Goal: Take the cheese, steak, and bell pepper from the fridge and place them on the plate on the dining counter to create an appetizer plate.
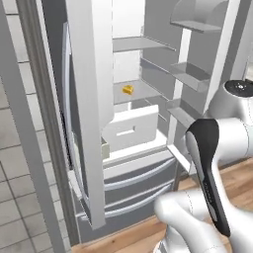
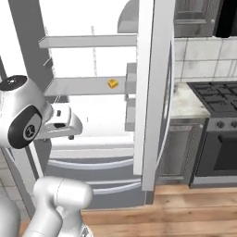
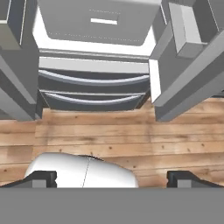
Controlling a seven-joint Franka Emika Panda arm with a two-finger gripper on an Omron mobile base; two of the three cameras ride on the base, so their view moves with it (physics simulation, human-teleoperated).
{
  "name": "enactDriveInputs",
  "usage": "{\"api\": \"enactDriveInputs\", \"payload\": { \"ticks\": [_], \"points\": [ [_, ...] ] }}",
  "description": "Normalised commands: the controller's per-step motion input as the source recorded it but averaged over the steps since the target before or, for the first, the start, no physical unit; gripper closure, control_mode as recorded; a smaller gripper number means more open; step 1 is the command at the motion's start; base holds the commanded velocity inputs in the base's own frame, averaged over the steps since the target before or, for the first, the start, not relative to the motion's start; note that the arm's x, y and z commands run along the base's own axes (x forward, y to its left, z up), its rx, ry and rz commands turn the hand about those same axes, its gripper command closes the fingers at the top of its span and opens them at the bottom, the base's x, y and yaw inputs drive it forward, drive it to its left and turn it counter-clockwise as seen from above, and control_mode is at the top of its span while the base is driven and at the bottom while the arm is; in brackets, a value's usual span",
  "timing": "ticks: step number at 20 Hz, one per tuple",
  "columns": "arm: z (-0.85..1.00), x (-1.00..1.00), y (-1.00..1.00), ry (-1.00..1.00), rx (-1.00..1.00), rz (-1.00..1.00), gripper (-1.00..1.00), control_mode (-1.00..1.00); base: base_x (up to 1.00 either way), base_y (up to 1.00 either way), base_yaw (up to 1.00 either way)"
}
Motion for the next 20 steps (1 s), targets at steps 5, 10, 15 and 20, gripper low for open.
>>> {"api": "enactDriveInputs", "payload": {
  "ticks": [5, 10, 15, 20],
  "points": [
    [0.00, 0.00, 0.00, 0.00, 0.00, 0.00, -1.00, 1.00, 0.41, -0.17, 0.26],
    [0.00, 0.00, 0.00, 0.00, 0.00, 0.00, -1.00, 1.00, 0.39, -0.31, 0.24],
    [0.00, 0.00, 0.00, 0.00, 0.00, 0.00, -1.00, 1.00, 0.30, -0.46, 0.23],
    [0.00, 0.00, 0.00, 0.00, 0.00, 0.00, -1.00, 1.00, 0.49, -0.31, 0.20]
  ]
}}
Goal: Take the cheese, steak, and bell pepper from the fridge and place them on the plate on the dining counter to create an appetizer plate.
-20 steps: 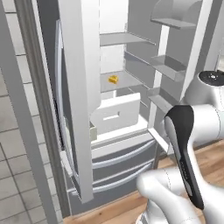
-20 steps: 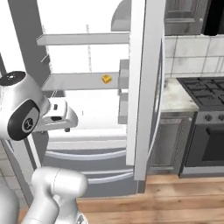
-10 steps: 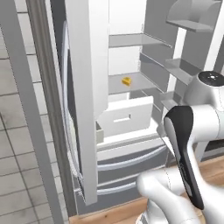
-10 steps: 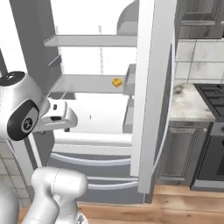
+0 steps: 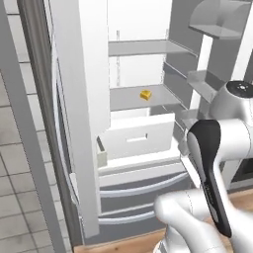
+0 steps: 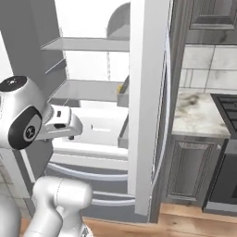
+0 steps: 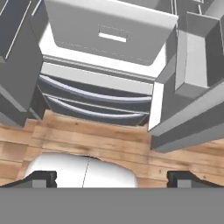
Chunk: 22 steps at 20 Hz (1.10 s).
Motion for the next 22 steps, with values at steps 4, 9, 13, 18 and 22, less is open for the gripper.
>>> {"api": "enactDriveInputs", "payload": {
  "ticks": [4, 9, 13, 18, 22],
  "points": [
    [0.00, 0.00, 0.00, 0.00, 0.00, 0.00, -1.00, 1.00, 0.80, -0.08, 0.17],
    [0.00, 0.00, 0.00, 0.00, 0.00, 0.00, -1.00, 1.00, 0.67, -0.10, 0.16],
    [0.00, 0.00, 0.00, 0.00, 0.00, 0.00, -1.00, 1.00, 0.26, -0.26, 0.14],
    [0.00, 0.00, 0.00, 0.00, 0.00, 0.00, -1.00, 1.00, 0.14, -0.09, 0.08],
    [0.00, 0.00, 0.00, 0.00, 0.00, 0.00, -1.00, 1.00, 0.18, 0.00, 0.00]
  ]
}}
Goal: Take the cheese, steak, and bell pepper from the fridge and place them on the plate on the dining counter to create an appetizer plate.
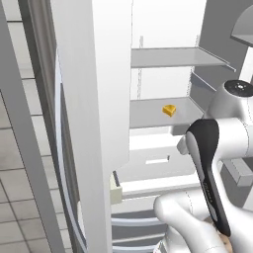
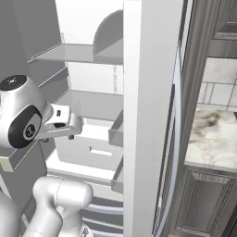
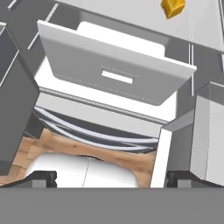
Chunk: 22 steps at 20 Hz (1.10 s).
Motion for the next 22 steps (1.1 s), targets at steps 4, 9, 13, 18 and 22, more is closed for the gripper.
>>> {"api": "enactDriveInputs", "payload": {
  "ticks": [4, 9, 13, 18, 22],
  "points": [
    [0.00, 0.00, 0.00, 0.00, 0.00, 0.00, -1.00, 1.00, 0.17, 0.00, 0.00],
    [-0.06, 0.04, -0.04, -0.01, 0.00, -0.02, -1.00, -1.00, 0.00, 0.00, 0.00],
    [-0.11, 0.09, -0.23, -0.10, 0.00, -0.07, -1.00, -1.00, 0.00, 0.00, 0.00],
    [-0.04, 0.26, -0.13, -0.07, 0.00, -0.10, -1.00, -1.00, 0.00, 0.00, 0.00],
    [0.00, 0.45, -0.03, 0.00, 0.01, -0.10, -1.00, -1.00, 0.00, 0.00, 0.00]
  ]
}}
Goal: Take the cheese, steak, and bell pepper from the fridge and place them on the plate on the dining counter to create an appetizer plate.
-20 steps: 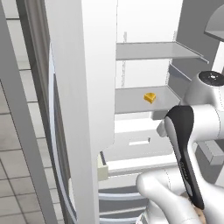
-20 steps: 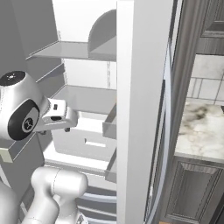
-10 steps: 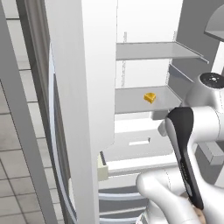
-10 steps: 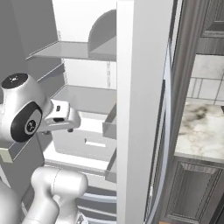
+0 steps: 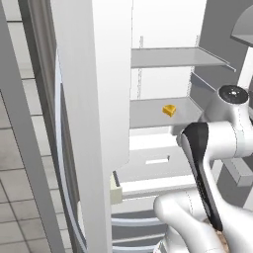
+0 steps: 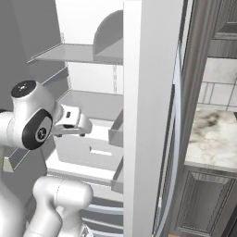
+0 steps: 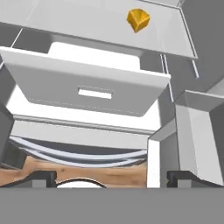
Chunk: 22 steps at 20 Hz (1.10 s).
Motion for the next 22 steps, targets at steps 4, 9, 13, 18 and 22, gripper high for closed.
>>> {"api": "enactDriveInputs", "payload": {
  "ticks": [4, 9, 13, 18, 22],
  "points": [
    [0.00, 0.44, -0.17, 0.00, 0.11, -0.13, -1.00, -1.00, 0.00, 0.00, 0.00],
    [0.00, 0.51, -0.19, 0.00, 0.15, -0.09, -1.00, -1.00, 0.00, 0.00, 0.00],
    [-0.08, 0.63, -0.02, -0.01, 0.08, -0.09, -1.00, -1.00, 0.00, 0.00, 0.00],
    [-0.16, 0.59, 0.00, -0.01, 0.01, -0.14, -1.00, -1.00, 0.00, 0.00, 0.00],
    [-0.19, 0.49, 0.00, -0.04, 0.00, -0.14, -1.00, -1.00, 0.00, 0.00, 0.00]
  ]
}}
